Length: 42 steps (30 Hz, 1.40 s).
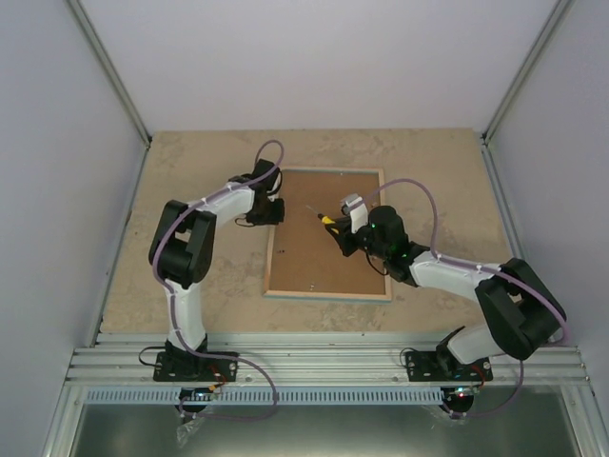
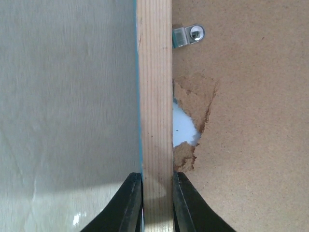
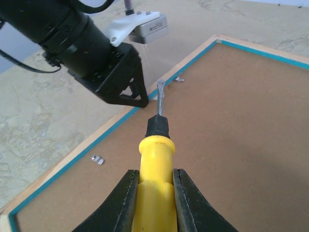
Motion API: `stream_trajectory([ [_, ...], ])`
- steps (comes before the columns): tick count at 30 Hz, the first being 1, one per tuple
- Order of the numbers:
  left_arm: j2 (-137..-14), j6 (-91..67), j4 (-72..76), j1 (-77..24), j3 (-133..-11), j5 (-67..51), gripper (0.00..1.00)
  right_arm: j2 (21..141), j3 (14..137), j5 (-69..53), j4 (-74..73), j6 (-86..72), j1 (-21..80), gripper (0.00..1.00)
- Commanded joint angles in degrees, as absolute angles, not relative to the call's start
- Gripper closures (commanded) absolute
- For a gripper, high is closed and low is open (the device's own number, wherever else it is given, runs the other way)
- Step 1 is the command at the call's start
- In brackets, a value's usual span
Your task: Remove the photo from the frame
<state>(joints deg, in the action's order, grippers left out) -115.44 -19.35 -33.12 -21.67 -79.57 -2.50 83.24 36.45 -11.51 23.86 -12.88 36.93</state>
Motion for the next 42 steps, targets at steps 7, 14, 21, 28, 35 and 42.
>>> stream_trajectory([
  [7,-106.05,-19.89,-36.05,-24.08,-67.2,-7.79,0.91,87.39,40.53,-14.23,22.58,-11.87,37.79,1.0],
  [14,-101.28,-21.03,-33.75,-25.37,-61.27,-8.95,0.89,94.38,45.74,-14.76,18.99,-10.23,41.27,1.0],
  [21,-101.73,-20.74,-32.78,-25.54,-59.93,-10.07,0.89,100.79,50.86,-14.81,16.21,-10.43,42.63,1.0],
  [28,-101.7,-20.39,-33.34,-25.43,-60.31,-9.19,0.89,105.5,55.57,-12.58,13.37,-11.16,42.65,1.0],
  [35,-101.85,-20.39,-33.23,-25.47,-60.42,-9.71,0.88,108.63,58.93,-11.95,12.21,-11.03,42.47,0.99],
  [42,-101.95,-20.34,-33.31,-25.48,-60.6,-9.41,0.89,110.6,61.2,-10.58,10.75,-11.0,42.28,1.0],
])
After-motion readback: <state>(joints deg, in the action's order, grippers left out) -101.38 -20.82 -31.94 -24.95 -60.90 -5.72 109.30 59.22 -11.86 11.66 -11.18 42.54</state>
